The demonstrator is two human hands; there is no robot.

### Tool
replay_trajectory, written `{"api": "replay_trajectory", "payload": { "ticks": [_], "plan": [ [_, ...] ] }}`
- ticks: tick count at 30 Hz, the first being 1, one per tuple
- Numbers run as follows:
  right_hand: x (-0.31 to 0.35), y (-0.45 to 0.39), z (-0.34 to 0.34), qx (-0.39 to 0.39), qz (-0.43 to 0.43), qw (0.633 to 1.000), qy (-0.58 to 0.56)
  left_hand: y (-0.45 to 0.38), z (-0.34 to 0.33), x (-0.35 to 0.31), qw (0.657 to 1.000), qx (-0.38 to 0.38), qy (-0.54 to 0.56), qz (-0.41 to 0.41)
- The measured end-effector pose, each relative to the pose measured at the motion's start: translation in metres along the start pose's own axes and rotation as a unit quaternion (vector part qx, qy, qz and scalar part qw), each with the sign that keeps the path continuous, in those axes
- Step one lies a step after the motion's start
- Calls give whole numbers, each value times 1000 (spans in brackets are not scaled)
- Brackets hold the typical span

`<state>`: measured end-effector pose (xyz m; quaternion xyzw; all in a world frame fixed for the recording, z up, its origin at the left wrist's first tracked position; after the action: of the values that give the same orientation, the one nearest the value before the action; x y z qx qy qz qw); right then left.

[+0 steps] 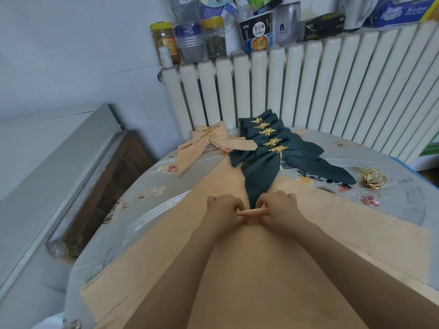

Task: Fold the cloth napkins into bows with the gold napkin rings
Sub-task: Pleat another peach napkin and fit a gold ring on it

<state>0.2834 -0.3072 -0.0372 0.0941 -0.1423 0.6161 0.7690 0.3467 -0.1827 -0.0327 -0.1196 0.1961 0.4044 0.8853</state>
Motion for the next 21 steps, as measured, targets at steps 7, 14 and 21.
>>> {"api": "replay_trajectory", "payload": {
  "ticks": [7, 14, 21],
  "plan": [
    [9, 25, 10, -154, 165, 974, 18, 26, 5, -17, 985, -87, -67, -136],
    [-3, 48, 3, -54, 221, 973, -27, 51, 2, -13, 989, -11, -48, -142],
    [-11, 47, 0, -38, 112, 987, -113, 50, -6, 6, 996, -25, 87, 17]
  ]
}}
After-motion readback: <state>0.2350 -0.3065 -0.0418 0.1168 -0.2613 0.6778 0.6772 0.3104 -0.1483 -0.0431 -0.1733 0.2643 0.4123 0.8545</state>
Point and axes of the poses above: each hand's wrist, its own y-axis away from the middle knuckle, its own z-axis out of the back of the hand, x = y × z, the point moved 6 cm from there along -y, towards the middle knuckle, and after that the axes turned 1 degree about z, right-handed, at the moved point
